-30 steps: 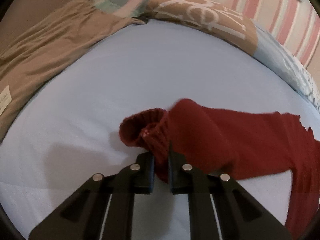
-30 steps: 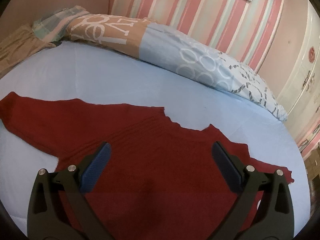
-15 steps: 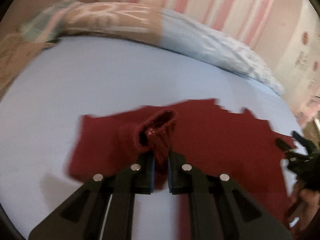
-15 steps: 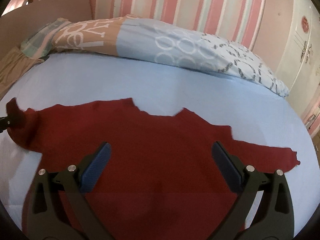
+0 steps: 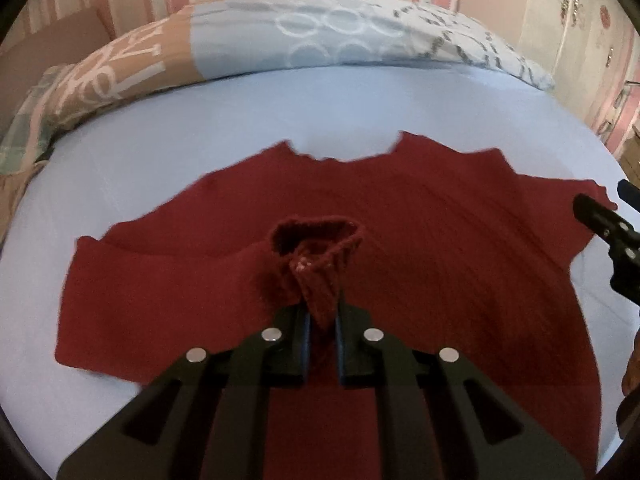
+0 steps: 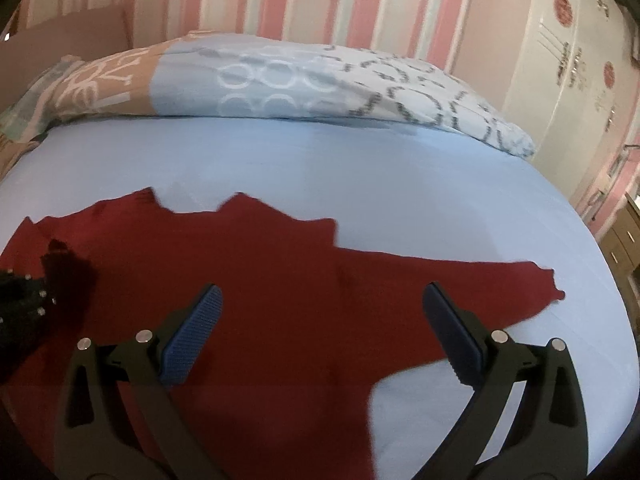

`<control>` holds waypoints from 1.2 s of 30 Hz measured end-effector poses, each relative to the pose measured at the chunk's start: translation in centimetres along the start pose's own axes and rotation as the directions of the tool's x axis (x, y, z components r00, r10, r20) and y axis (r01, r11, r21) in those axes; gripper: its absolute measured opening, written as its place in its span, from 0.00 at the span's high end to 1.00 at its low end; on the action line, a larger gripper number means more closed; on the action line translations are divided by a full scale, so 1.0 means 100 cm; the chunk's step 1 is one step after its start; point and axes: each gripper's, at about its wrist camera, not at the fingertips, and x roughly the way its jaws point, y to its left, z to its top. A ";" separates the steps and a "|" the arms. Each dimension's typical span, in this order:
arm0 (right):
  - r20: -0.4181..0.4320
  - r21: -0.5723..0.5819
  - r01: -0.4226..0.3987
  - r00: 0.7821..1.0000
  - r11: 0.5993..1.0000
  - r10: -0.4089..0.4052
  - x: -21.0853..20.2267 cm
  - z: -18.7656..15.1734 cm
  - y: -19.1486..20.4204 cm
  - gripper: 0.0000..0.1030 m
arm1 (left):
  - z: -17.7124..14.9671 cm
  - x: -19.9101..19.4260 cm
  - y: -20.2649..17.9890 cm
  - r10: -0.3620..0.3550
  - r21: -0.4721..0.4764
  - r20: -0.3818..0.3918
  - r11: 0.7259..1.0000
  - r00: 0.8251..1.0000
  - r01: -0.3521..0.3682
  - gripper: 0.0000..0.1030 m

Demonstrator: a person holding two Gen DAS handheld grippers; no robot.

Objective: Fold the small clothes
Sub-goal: 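Carry the sleeve cuff with the left tool across the sweater body and release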

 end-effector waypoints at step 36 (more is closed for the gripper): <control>-0.091 -0.107 -0.175 0.982 0.979 0.166 0.011 -0.018 0.083 0.04 | -0.045 -0.032 0.032 -0.069 0.002 0.004 0.998 0.998 0.069 0.56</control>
